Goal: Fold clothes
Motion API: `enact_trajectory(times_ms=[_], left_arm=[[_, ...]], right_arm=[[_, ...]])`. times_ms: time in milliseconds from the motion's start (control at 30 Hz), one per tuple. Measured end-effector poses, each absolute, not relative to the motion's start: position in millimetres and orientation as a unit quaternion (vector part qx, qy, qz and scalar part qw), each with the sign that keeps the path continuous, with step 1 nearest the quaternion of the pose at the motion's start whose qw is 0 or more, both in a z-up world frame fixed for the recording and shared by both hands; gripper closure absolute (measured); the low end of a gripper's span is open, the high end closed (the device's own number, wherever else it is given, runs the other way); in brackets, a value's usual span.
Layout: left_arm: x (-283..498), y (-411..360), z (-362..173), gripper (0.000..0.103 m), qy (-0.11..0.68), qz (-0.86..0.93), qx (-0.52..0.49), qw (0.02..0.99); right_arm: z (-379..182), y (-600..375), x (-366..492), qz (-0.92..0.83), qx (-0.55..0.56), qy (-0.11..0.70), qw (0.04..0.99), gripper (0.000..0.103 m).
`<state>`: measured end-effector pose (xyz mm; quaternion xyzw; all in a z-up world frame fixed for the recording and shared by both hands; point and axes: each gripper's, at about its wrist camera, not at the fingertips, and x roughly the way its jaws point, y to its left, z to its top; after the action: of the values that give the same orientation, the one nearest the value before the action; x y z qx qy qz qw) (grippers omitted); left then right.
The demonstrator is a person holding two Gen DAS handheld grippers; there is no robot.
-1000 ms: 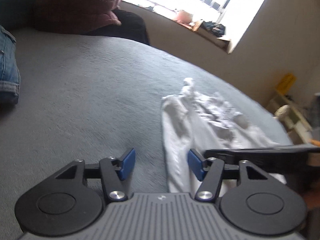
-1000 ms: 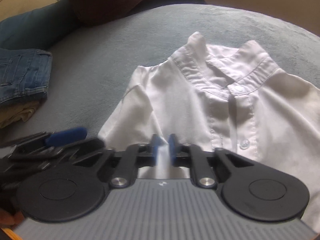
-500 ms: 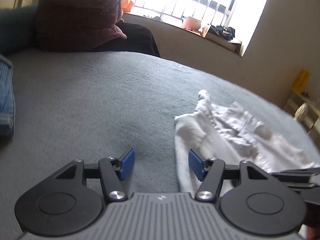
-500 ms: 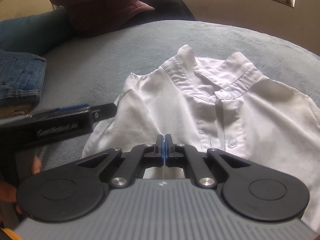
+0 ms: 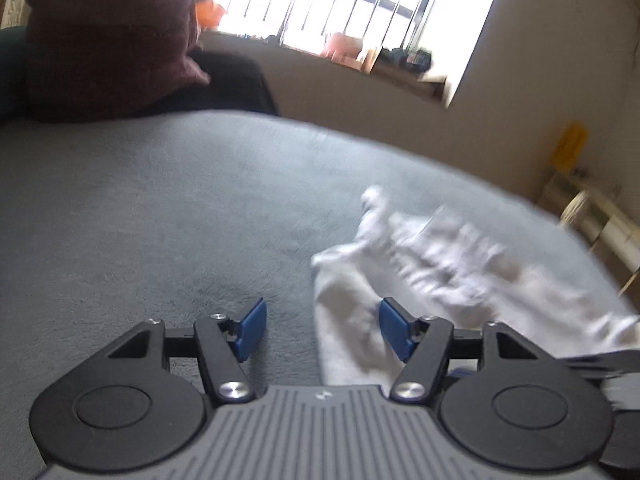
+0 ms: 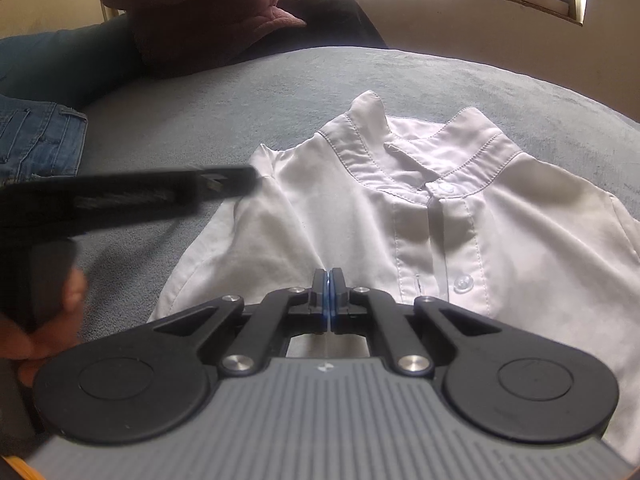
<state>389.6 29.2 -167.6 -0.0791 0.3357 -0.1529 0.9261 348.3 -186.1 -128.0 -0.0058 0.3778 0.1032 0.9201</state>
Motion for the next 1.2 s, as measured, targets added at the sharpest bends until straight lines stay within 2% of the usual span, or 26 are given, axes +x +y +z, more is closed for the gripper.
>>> enact_trajectory(times_ms=[200, 400, 500, 667, 867, 967, 1033, 1067, 1100, 1133, 1167, 1200], left_arm=[[405.3, 33.3, -168.4, 0.040, 0.341, -0.130, -0.097, 0.926], [403.8, 62.8, -153.5, 0.039, 0.351, -0.109, -0.153, 0.917], [393.3, 79.3, -140.8, 0.039, 0.360, -0.100, -0.155, 0.914], [337.6, 98.1, -116.7, 0.038, 0.373, -0.149, -0.112, 0.909], [240.5, 90.4, -122.6, 0.040, 0.407, -0.242, -0.057, 0.879], [208.8, 72.4, -136.8, 0.050, 0.414, -0.255, -0.019, 0.874], [197.6, 63.0, -144.2, 0.063, 0.415, -0.250, -0.011, 0.875], [194.0, 59.7, -146.2, 0.063, 0.413, -0.245, -0.008, 0.877], [191.5, 57.9, -146.4, 0.068, 0.409, -0.238, -0.003, 0.881], [189.1, 56.1, -146.6, 0.077, 0.405, -0.230, 0.002, 0.885], [186.7, 54.3, -146.8, 0.082, 0.401, -0.223, 0.007, 0.888], [184.2, 52.5, -147.1, 0.093, 0.397, -0.215, 0.011, 0.892]], right_arm=[[-129.6, -190.4, 347.7, 0.103, 0.018, 0.376, 0.921, 0.101], [-114.6, -216.8, 340.1, 0.093, 0.108, 0.361, 0.922, 0.093], [-97.8, -227.6, 324.4, 0.095, 0.142, 0.346, 0.922, 0.093], [-66.8, -218.1, 269.5, 0.134, 0.154, 0.340, 0.918, 0.092], [-82.1, -185.1, 220.1, 0.133, 0.123, 0.362, 0.914, 0.092], [-90.7, -168.3, 195.9, 0.131, 0.106, 0.373, 0.912, 0.092], [-96.4, -157.1, 179.9, 0.130, 0.095, 0.380, 0.911, 0.092], [-99.6, -153.7, 178.6, 0.126, 0.088, 0.383, 0.911, 0.092], [-103.0, -150.9, 179.4, 0.121, 0.081, 0.386, 0.911, 0.092], [-106.1, -149.9, 180.8, 0.116, 0.077, 0.389, 0.911, 0.092], [-108.9, -149.6, 182.1, 0.112, 0.079, 0.390, 0.911, 0.092], [-111.0, -149.3, 182.5, 0.110, 0.082, 0.391, 0.910, 0.092]])
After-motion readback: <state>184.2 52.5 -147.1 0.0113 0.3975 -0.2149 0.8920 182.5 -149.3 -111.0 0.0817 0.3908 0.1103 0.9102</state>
